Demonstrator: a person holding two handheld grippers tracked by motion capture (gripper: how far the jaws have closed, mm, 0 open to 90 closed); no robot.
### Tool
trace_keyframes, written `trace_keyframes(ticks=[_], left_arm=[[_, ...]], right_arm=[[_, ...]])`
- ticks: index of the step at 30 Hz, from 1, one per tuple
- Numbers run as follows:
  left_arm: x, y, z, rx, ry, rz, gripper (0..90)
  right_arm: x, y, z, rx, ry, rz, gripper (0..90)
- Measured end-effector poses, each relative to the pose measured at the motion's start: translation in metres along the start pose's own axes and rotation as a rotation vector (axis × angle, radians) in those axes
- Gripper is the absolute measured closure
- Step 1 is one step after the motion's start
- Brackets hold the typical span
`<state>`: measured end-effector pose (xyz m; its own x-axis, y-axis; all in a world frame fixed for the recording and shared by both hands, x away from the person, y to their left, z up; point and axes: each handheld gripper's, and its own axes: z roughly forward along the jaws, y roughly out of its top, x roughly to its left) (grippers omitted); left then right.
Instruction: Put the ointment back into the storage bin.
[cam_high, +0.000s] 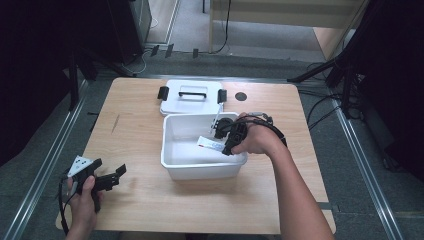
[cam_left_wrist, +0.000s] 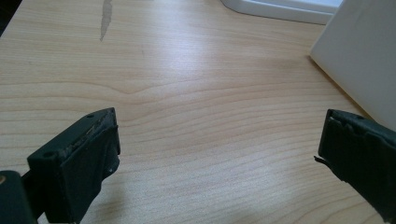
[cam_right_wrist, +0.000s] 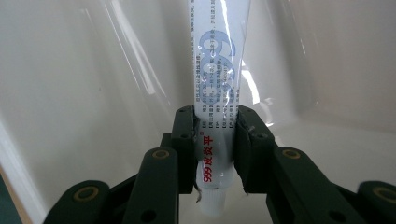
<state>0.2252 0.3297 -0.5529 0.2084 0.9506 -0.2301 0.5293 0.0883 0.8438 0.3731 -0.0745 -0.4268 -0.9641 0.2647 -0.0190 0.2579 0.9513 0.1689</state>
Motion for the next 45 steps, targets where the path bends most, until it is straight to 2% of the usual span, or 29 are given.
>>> trace_keyframes(ticks=[11, 17, 21, 26, 29, 33, 36, 40, 45], left_arm=[[0.0, 0.0, 0.0, 0.0, 0.0, 0.001, 0.0], [0.0, 0.0, 0.0, 0.001, 0.0, 0.001, 0.0], [0.0, 0.0, 0.0, 0.0, 0.0, 0.001, 0.0], [0.0, 0.0, 0.0, 0.001, -0.001, 0.001, 0.0], [0.0, 0.0, 0.0, 0.002, -0.001, 0.001, 0.0], [0.0, 0.0, 0.0, 0.002, -0.001, 0.001, 0.0], [0.0, 0.0, 0.0, 0.001, -0.002, 0.001, 0.0], [0.0, 0.0, 0.0, 0.002, -0.002, 0.0, 0.0], [0.0, 0.0, 0.0, 0.002, -0.002, 0.0, 0.0]], right_arm=[[0.001, 0.005, 0.012, 0.051, 0.009, -0.013, 72.9], [0.0, 0.007, 0.013, 0.069, 0.004, 0.005, 72.9], [-0.001, 0.009, 0.014, 0.089, 0.006, 0.048, 72.4], [-0.001, 0.011, 0.016, 0.12, 0.0, 0.072, 72.4], [0.001, 0.013, 0.016, 0.134, 0.004, 0.059, 75.4], [0.003, 0.014, 0.016, 0.134, -0.001, 0.045, 76.1], [0.002, 0.012, 0.015, 0.133, -0.01, 0.053, 74.4], [0.003, 0.011, 0.01, 0.108, -0.021, 0.054, 71.6], [0.003, 0.008, -0.001, 0.061, -0.029, 0.099, 65.9]])
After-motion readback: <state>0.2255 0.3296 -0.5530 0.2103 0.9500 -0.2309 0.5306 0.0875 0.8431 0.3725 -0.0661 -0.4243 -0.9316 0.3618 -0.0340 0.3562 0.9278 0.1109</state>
